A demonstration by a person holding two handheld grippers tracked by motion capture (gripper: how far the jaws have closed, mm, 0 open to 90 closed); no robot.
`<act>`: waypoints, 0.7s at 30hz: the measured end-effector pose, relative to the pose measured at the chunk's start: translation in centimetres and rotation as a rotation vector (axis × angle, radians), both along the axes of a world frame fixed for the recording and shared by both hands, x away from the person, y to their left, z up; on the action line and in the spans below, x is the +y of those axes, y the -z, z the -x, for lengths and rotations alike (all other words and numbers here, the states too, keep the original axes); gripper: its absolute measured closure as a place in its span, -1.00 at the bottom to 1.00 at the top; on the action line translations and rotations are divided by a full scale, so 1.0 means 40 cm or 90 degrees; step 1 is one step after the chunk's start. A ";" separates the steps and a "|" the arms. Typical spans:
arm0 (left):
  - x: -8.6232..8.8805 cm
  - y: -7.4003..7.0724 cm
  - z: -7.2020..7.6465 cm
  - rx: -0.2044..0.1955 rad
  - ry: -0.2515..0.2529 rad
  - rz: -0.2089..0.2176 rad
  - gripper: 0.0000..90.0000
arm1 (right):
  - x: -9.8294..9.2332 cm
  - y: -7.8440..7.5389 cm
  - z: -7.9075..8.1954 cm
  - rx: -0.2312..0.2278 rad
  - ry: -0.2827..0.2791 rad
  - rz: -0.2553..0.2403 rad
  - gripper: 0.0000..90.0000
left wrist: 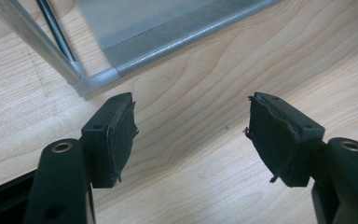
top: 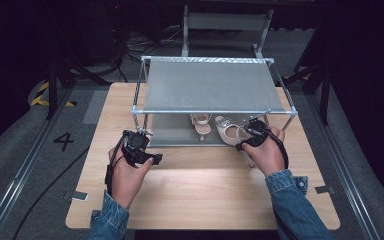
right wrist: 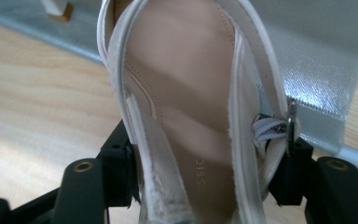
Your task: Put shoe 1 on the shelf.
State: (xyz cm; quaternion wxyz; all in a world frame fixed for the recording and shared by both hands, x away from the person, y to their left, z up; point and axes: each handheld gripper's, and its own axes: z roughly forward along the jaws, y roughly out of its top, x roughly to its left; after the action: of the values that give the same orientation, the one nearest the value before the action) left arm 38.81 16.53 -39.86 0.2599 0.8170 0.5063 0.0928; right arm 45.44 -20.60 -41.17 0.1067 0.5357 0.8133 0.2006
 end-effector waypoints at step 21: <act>-0.021 0.011 -0.007 0.007 0.011 -0.012 -0.28 | -0.087 -0.093 0.131 -0.133 -0.032 -0.052 -0.58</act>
State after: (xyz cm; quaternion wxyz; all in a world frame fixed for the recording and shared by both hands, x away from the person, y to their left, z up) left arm 39.09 15.70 -40.32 0.2500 0.8242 0.4999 0.0908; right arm 40.19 -24.06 -37.45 0.1638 0.4953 0.8019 0.2911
